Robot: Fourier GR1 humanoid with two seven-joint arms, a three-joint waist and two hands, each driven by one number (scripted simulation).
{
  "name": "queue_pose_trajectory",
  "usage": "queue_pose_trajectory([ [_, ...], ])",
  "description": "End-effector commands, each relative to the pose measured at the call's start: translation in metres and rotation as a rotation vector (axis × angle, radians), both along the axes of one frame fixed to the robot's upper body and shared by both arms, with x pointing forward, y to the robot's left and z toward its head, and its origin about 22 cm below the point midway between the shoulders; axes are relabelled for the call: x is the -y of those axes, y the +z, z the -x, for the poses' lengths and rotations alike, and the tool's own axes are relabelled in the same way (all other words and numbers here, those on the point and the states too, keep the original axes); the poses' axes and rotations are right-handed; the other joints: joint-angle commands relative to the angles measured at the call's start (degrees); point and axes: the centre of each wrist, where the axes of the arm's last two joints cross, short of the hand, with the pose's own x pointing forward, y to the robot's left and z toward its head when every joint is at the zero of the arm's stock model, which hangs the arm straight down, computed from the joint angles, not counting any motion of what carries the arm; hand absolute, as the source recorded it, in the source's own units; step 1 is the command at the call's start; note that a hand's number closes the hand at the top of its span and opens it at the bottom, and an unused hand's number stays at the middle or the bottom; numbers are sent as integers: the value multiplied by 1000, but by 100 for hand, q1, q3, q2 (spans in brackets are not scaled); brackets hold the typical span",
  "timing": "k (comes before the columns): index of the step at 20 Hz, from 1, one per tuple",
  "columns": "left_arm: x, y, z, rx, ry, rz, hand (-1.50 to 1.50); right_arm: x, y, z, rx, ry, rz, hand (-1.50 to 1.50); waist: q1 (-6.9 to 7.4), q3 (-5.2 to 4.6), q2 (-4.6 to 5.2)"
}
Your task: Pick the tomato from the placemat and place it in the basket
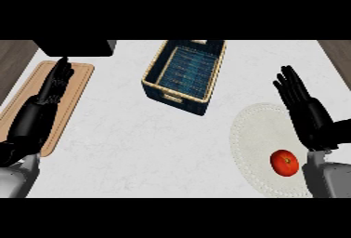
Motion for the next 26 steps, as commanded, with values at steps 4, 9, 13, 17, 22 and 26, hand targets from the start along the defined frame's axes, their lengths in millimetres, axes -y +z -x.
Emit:
queue_pose_trajectory([
  [4, 0, -13, 0, -105, -33, 19, 0, 85, 25, -6, 82, 181, 31, 150, 32, -18, 284],
  [9, 6, -39, 14, -250, -52, 70, 0, 33, -14, 31, 252, 603, -44, 150, -63, -10, 250],
  [13, 1, -34, 13, -264, -62, 54, 0, -13, -31, 71, 338, 403, 189, -150, -61, -28, 218],
  [17, 13, -40, 8, -277, -50, 76, 0, -7, -16, 82, 316, 263, 440, -150, -120, -35, 225],
  [22, 10, -37, 7, -259, -44, 60, 0, 23, 60, 80, 361, -3, 734, -150, -147, -50, 207],
  [26, 5, -41, 7, -270, -31, 73, 0, 40, 104, 89, 244, 25, 1075, -150, -124, -60, 218],
])
